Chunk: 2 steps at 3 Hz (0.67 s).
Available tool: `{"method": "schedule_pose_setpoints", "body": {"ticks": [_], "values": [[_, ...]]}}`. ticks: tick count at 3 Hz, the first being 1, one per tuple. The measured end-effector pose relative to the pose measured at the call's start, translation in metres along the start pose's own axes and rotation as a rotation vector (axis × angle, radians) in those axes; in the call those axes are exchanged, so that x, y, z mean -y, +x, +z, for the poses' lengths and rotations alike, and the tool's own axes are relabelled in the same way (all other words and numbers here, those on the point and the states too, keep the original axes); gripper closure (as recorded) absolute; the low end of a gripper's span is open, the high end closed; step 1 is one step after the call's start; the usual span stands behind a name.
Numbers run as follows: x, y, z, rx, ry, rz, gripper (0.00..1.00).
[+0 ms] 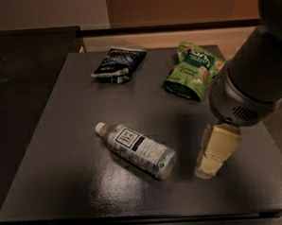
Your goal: Move blue plastic bottle near green rice chip bag
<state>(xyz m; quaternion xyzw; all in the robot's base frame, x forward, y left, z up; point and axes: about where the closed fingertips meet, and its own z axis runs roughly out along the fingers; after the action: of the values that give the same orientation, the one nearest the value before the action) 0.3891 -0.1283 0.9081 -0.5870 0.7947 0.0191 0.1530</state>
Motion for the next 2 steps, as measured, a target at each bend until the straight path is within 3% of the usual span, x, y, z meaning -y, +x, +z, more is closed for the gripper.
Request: {"method": "schedule_pose_setpoints", "body": {"ticks": [2], "values": [[-0.023, -0.043, 0.04, -0.003, -0.002, 0.099, 0.0]]}}
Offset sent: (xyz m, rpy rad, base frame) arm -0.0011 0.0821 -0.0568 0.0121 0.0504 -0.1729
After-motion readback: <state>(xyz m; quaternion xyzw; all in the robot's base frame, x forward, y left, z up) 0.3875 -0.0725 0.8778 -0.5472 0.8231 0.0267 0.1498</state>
